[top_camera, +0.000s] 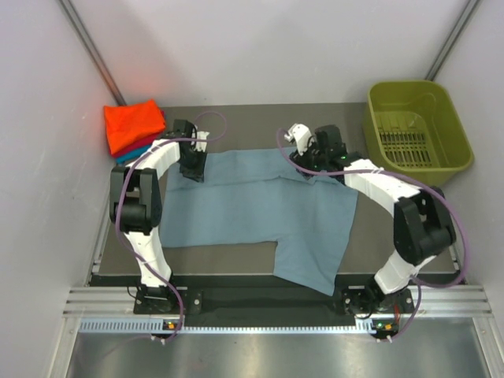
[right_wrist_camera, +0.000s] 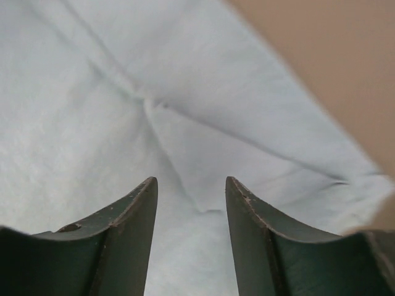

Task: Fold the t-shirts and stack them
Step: Fold the tshirt

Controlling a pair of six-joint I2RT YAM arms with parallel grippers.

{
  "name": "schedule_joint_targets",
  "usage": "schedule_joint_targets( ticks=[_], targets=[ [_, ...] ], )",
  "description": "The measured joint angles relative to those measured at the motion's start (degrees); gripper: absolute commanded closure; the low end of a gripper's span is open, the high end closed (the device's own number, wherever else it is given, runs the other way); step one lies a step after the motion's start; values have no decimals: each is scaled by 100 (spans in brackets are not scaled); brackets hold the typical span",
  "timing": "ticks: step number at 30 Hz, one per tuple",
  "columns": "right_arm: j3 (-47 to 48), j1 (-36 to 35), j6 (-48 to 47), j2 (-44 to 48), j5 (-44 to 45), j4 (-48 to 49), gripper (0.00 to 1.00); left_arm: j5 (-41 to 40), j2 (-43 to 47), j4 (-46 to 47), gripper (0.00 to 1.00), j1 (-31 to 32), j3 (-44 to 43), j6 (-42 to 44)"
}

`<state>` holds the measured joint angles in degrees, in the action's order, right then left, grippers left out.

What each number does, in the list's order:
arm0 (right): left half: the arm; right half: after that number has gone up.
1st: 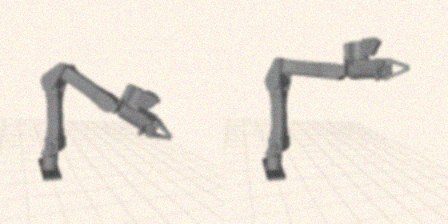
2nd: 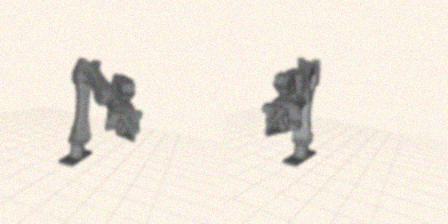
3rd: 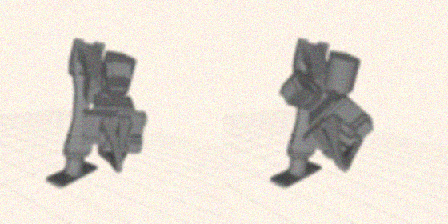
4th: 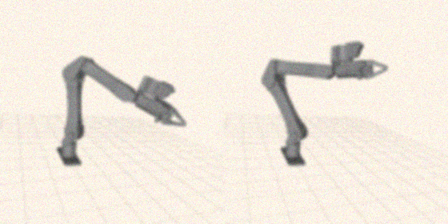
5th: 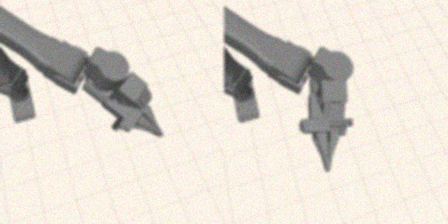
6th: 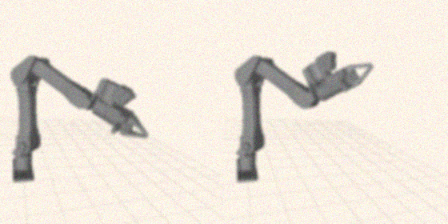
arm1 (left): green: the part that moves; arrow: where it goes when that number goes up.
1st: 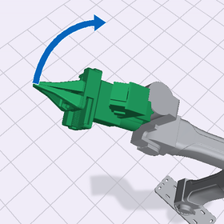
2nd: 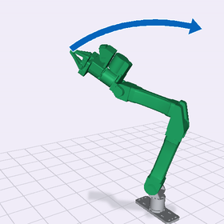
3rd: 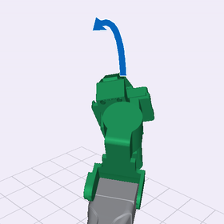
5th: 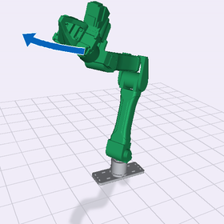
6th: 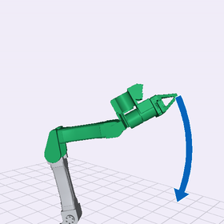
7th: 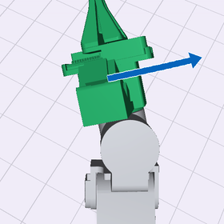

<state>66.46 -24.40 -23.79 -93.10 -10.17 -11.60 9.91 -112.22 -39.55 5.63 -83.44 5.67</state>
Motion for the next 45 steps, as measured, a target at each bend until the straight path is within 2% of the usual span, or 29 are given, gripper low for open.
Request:
schedule_joint_targets(
  ticks=[7,25,29,32,34,35,36,39,45],
  targets=[
    [98,-17,-20,-721,-164,-376,57,-55,22,0,75,0,59,0],
    [227,-20,-306,-1088,92,-450,57,-98,87,4,76,-2,63,-4],
    [227,-24,-374,-1147,245,-435,59,-101,90,7,76,0,63,-7],
    [227,-26,-422,-1235,385,-426,64,-120,96,4,76,-2,63,-4],
    [227,-33,-439,-1303,470,-428,71,-125,98,4,76,0,63,-7],
    [227,-39,-463,-1338,501,-428,78,-133,98,7,76,-2,63,-7],
    [227,-50,-474,-1351,535,-433,88,-140,98,4,76,-2,63,-7],
    [227,-76,-483,-1362,599,-424,100,-142,107,7,76,0,63,-7],
    [227,-94,-492,-1329,651,-442,100,-140,114,7,76,0,63,-11]
  ],
)
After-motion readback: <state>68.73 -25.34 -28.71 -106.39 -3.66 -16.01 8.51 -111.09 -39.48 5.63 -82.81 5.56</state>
